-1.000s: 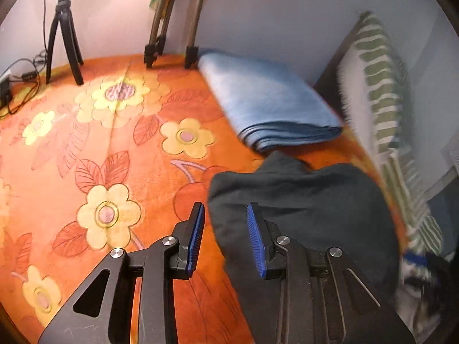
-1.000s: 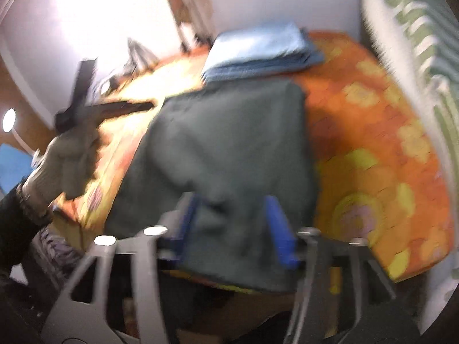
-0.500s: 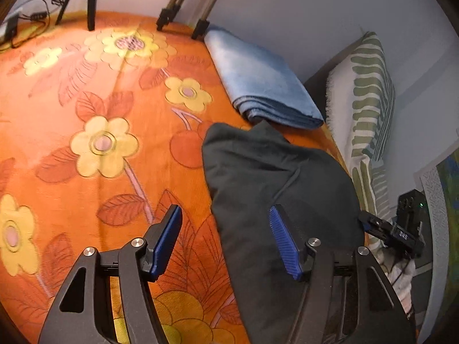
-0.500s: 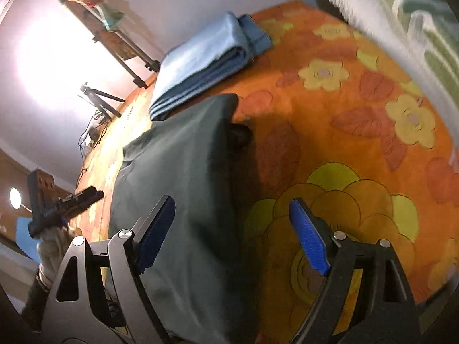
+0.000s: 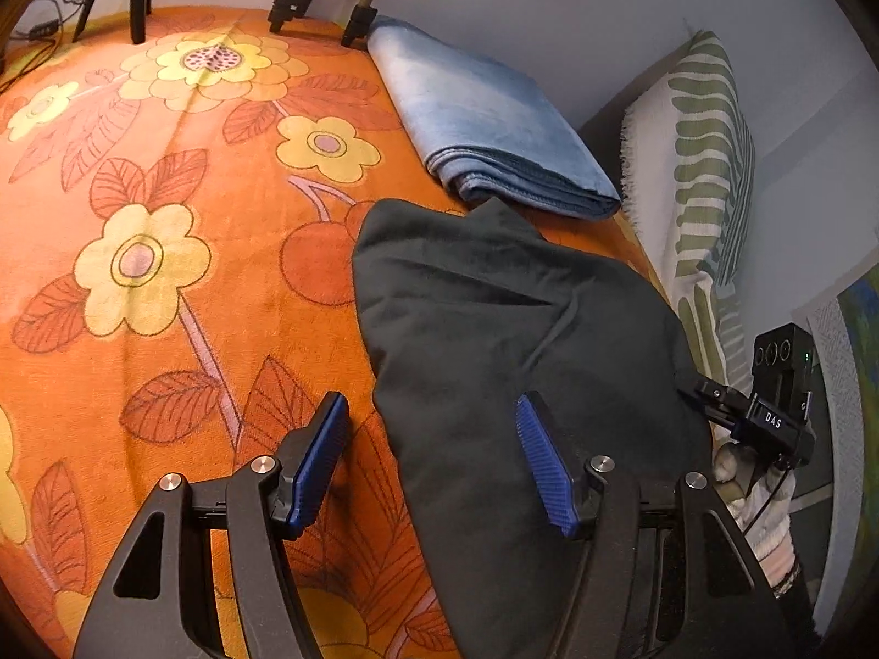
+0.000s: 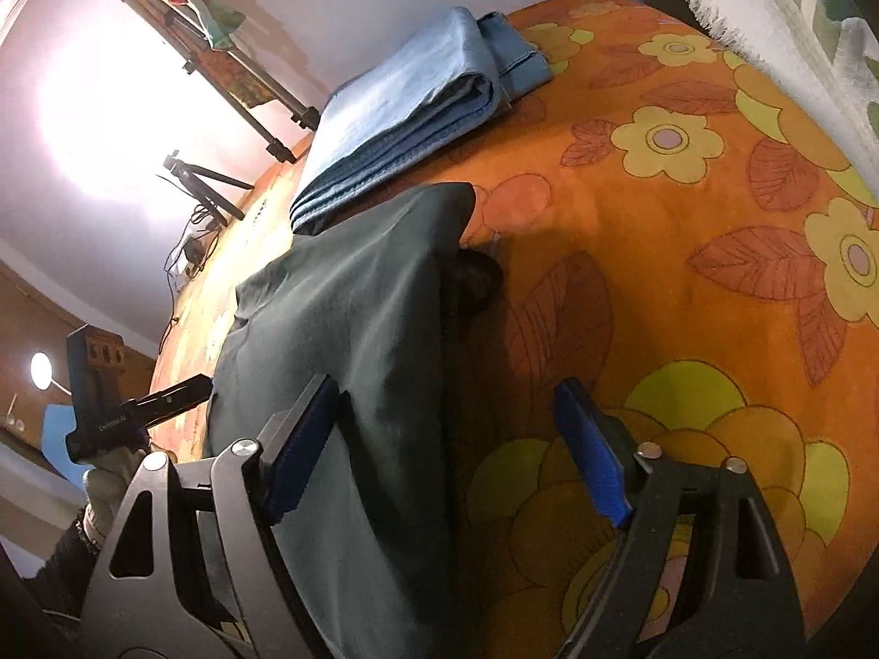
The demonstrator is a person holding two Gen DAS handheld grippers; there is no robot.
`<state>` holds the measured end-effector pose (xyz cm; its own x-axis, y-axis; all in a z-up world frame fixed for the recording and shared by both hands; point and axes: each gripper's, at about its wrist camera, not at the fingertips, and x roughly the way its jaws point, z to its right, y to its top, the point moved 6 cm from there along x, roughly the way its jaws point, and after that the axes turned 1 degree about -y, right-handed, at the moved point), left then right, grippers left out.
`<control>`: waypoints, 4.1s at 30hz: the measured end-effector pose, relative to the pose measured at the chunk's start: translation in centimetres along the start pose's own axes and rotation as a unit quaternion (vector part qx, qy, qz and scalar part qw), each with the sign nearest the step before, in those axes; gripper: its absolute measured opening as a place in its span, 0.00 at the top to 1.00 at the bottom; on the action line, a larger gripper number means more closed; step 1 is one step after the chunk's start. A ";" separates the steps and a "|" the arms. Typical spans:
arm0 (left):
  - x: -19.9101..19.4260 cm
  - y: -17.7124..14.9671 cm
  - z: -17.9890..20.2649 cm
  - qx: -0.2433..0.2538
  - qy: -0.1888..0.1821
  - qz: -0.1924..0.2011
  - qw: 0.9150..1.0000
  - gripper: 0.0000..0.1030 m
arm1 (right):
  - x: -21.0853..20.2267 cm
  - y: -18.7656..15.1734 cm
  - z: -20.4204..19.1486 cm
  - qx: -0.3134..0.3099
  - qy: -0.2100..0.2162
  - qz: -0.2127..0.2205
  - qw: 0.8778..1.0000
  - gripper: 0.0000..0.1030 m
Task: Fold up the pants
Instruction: 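Move both open tools to the folded pants bundle, then close left tool on the pants bundle while right tool grasps beside it, then lift the pants bundle with both tools and carry it onto the blue denim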
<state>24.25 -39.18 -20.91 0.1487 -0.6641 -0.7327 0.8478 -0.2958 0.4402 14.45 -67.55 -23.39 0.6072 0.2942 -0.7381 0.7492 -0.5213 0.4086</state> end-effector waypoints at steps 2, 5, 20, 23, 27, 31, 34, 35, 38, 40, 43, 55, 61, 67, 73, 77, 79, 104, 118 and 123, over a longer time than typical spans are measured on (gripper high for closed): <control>0.0 0.0 0.0 -0.001 0.000 0.002 1.000 0.39 | 0.3 -0.1 -0.2 0.002 0.018 -0.009 1.000 0.36; 0.2 0.0 0.0 0.000 -0.001 0.004 1.000 0.39 | 1.0 -0.6 -0.5 0.004 0.037 -0.019 0.999 0.49; 1.9 -0.1 2.5 0.053 0.019 0.014 0.998 0.47 | 1.7 -0.5 -1.8 -0.006 0.021 -0.019 1.000 0.54; 2.2 0.0 2.6 0.050 0.018 0.013 0.998 0.69 | 1.9 -0.5 -1.9 -0.003 0.014 -0.014 1.000 0.59; 2.4 0.0 2.7 0.049 0.021 0.014 0.999 0.81 | 1.7 -0.4 -1.8 0.000 0.008 -0.008 1.000 0.69; 2.4 0.1 3.1 0.057 0.027 0.019 0.998 0.84 | 1.0 0.0 -2.4 -0.007 0.008 0.002 1.000 0.77; 2.6 0.1 3.1 0.056 0.025 0.017 0.998 0.84 | 1.1 0.1 -2.2 -0.007 0.012 0.000 1.000 0.76; 2.6 0.1 3.1 0.057 0.024 0.017 0.998 0.84 | 1.2 0.1 -1.9 -0.002 0.012 -0.003 1.000 0.74; 2.6 0.0 3.2 0.066 0.028 0.019 0.997 0.84 | 1.7 0.2 -1.7 -0.012 -0.009 -0.010 1.000 0.60; 2.6 -0.1 3.3 0.069 0.029 0.019 0.997 0.84 | 1.8 0.2 -1.7 -0.037 -0.044 -0.006 0.998 0.42; 2.7 0.1 3.0 0.056 0.021 0.014 0.998 0.84 | 2.0 0.5 -1.7 -0.041 -0.042 -0.005 0.998 0.40; 2.4 0.3 3.4 0.052 0.021 0.022 0.998 0.87 | 3.0 -0.1 -5.2 -0.043 0.023 -0.015 0.999 0.81; 0.3 1.1 4.9 0.072 0.014 0.054 0.996 0.89 | 1.3 0.3 -7.4 -0.077 -0.011 0.009 0.997 0.85; -1.0 1.4 5.5 0.104 0.023 0.077 0.991 0.90 | -1.0 0.1 -6.2 -0.082 -0.060 0.026 0.994 0.85; 0.3 1.2 3.2 0.057 0.018 0.053 0.997 0.90 | -0.5 0.0 -6.2 -0.094 -0.089 0.021 0.991 0.85; 1.5 1.0 2.0 0.021 0.013 0.038 0.999 0.90 | -0.1 0.5 -5.8 -0.072 -0.082 0.017 0.994 0.85; 1.6 0.9 2.1 0.017 0.014 0.038 0.999 0.90 | -0.1 0.5 -5.7 -0.072 -0.081 0.017 0.994 0.85; -1.1 1.6 3.7 0.034 0.007 0.074 0.997 0.90 | -1.8 0.6 -7.8 -0.076 -0.056 0.058 0.994 0.82; -8.8 3.3 8.1 0.100 -0.016 0.157 0.982 0.90 | -9.8 2.8 -14.8 -0.139 -0.066 0.164 0.974 0.83; -9.8 7.0 8.6 0.088 -0.027 0.173 0.981 0.90 | -11.1 5.3 -15.8 -0.145 -0.061 0.182 0.971 0.83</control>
<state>24.32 -40.63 -6.21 0.3814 -0.7797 -0.4966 0.6497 -0.1560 0.7440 15.82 -60.93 -4.58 0.8233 0.0257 -0.5670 0.5441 -0.3203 0.7755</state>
